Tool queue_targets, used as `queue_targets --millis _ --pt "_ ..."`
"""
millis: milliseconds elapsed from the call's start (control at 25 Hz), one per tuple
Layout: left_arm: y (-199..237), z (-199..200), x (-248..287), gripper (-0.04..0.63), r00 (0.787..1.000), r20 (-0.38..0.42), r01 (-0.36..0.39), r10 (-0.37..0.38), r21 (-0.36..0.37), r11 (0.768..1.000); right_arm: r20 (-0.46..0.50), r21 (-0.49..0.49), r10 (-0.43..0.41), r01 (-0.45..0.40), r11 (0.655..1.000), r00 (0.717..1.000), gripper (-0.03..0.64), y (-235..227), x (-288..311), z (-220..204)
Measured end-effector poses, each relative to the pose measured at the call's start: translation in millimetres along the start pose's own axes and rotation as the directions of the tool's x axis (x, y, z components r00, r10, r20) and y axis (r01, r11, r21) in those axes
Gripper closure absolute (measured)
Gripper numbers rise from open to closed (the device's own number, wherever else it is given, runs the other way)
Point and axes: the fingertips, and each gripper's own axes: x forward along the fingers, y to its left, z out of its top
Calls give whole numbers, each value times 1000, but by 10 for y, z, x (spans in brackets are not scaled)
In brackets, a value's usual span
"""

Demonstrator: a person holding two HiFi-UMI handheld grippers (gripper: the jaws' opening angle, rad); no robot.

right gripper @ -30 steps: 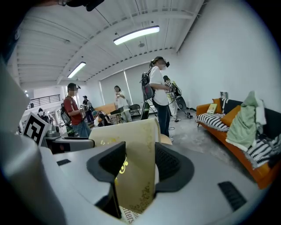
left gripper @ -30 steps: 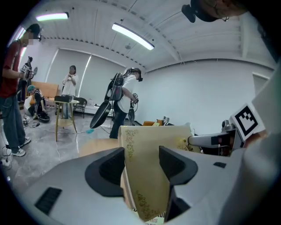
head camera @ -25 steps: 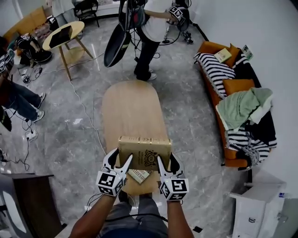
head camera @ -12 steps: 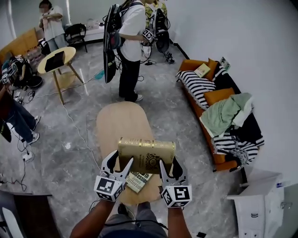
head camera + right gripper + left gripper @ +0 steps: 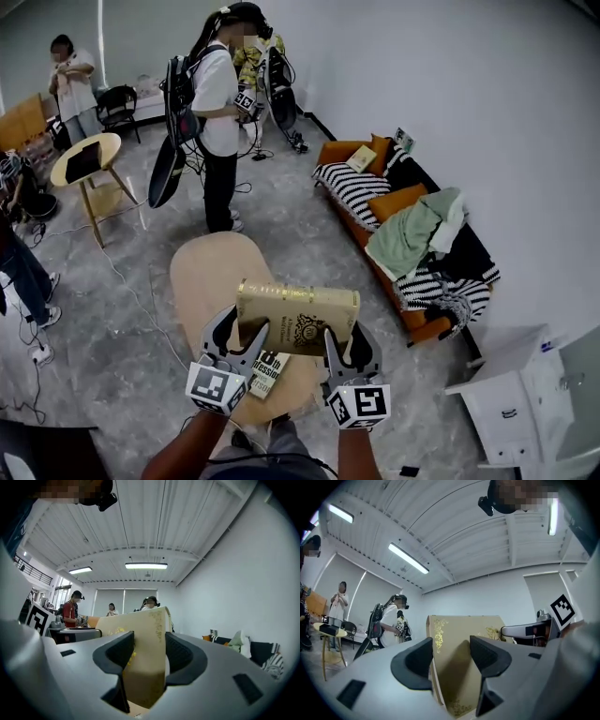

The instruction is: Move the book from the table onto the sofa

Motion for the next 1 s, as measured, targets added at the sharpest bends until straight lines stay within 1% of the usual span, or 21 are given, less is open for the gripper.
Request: queue_targets --millis 280,520,760,1000 --pt "-413 396 -39 360 995 68 71 -72 6 997 65 -35 -62 65 997 996 398 -127 -435 443" --pt "-820 678 -18 360 983 113 138 -141 37 990 110 -62 -121 128 990 986 399 -302 -828 761" --pt "-1360 773 120 359 965 150 208 -214 56 977 149 -76 -188 201 977 971 398 -665 -1258 902" --pt "-2060 771 382 359 949 152 268 -276 73 961 166 -75 -247 262 962 955 399 -1239 -1721 958"
